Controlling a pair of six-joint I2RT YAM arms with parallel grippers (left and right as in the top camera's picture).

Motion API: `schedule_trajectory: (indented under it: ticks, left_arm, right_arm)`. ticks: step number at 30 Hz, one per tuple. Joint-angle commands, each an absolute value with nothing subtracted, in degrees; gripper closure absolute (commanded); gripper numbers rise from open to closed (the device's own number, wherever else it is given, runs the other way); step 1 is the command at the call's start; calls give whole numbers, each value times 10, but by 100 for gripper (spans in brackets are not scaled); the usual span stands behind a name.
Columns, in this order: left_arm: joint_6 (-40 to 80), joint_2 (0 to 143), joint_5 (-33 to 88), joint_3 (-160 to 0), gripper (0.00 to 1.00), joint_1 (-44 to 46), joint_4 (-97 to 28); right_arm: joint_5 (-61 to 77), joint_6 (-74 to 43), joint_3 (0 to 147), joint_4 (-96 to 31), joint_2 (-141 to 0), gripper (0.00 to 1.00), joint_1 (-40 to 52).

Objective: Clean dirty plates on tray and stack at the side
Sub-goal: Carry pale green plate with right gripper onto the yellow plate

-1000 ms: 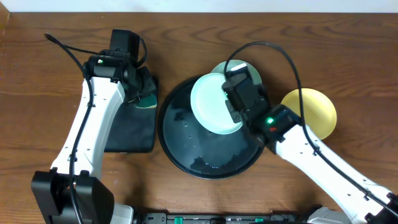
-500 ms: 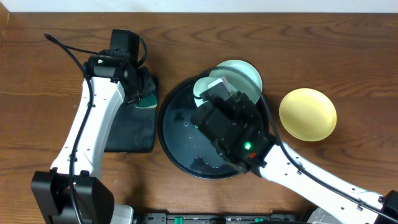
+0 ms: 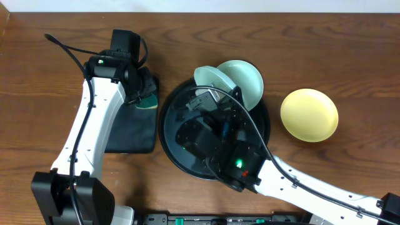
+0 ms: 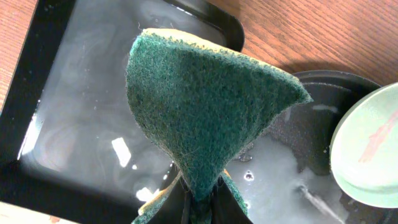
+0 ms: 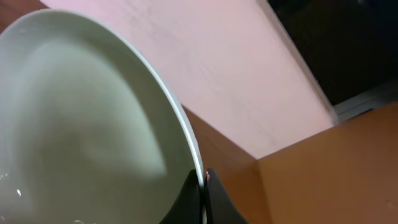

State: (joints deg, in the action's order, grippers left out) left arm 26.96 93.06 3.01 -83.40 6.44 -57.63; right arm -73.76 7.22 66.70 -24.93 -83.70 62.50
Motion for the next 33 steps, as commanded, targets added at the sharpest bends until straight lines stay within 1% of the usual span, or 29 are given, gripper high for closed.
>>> schedule_trajectory:
  ticks: [1, 8, 13, 17, 20, 22, 27, 33]
  left_arm:
    - [262, 929, 25, -842, 93, 64, -576]
    - [262, 929, 25, -842, 93, 64, -576]
    - [262, 929, 25, -842, 93, 64, -576]
    - [262, 929, 25, -842, 93, 64, -576]
    - [262, 929, 25, -842, 93, 64, -576]
    - [262, 929, 25, -842, 92, 64, -576]
    - [262, 929, 25, -842, 93, 64, -576]
    - [262, 929, 25, -842, 93, 64, -576]
  right_arm:
    - [-782, 100, 675, -239, -825, 99, 635]
    - [-772, 94, 675, -243, -825, 99, 635]
    - [-691, -5, 675, -302, -825, 99, 632]
    - [-557, -128, 675, -392, -825, 99, 616]
    - [-432, -189, 674, -432, -825, 99, 593]
    - [-350, -189, 674, -435, -825, 99, 568]
    - [-210, -189, 674, -432, -819, 99, 492]
    - [-56, -188, 674, -432, -776, 99, 366]
